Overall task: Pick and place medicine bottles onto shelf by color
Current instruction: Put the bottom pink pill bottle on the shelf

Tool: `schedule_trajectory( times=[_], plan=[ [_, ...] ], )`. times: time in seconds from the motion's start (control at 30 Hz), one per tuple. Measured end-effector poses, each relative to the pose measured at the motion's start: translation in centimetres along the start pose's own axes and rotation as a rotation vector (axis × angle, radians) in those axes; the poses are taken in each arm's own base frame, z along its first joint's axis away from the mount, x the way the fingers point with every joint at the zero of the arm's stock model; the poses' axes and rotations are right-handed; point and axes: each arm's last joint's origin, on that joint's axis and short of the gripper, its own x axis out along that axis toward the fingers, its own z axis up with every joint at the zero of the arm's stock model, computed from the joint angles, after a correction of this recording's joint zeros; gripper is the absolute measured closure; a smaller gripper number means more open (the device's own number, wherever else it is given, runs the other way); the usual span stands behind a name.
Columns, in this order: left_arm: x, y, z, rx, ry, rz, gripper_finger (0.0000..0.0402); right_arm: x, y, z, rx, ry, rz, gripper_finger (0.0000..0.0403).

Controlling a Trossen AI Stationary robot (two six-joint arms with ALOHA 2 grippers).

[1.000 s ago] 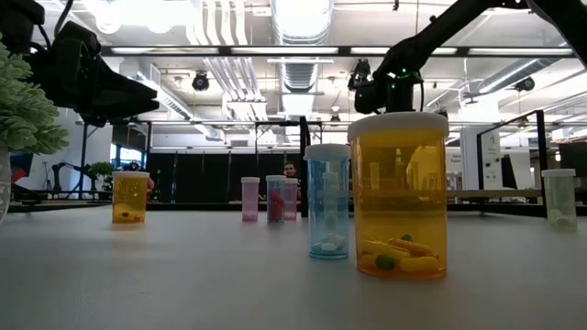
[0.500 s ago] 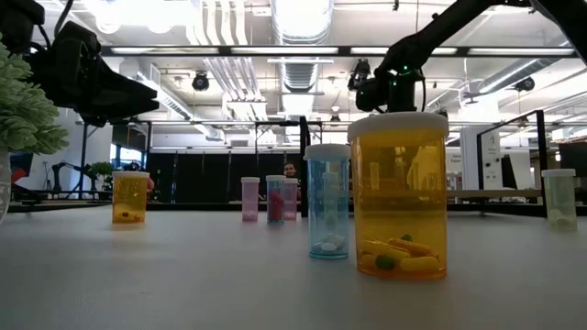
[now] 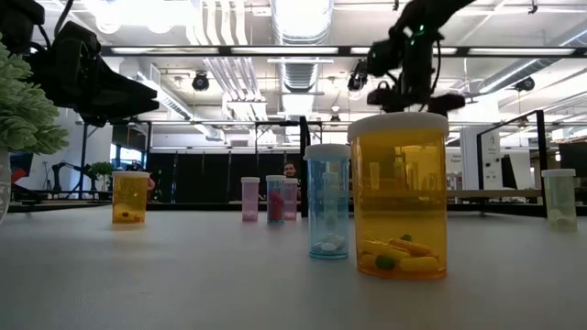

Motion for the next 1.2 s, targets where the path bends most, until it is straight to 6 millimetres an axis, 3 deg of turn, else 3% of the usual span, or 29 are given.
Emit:
schedule_trajectory(
  times=[0.17,0.33,0.83,1.2],
  plan=[
    [0.0,0.0,0.0,0.0,0.0,0.0,0.0164,-1.5,1.0,-5.0,-0.051,0.001,0.031,0.0114],
    [0.0,0.0,0.0,0.0,0.0,0.0,0.0164,-1.8,1.1,-11.6,-0.051,0.026,0.045,0.0115],
    [0.0,0.0,0.0,0.0,0.0,0.0,0.0164,1.2,-2.9,-32.6,0.128,0.141,0.055,0.0115],
    [0.0,0.0,0.0,0.0,0.0,0.0,0.0164,2.6,-3.5,-43.7,0.281,0.085,0.005,0.0115]
  ],
)
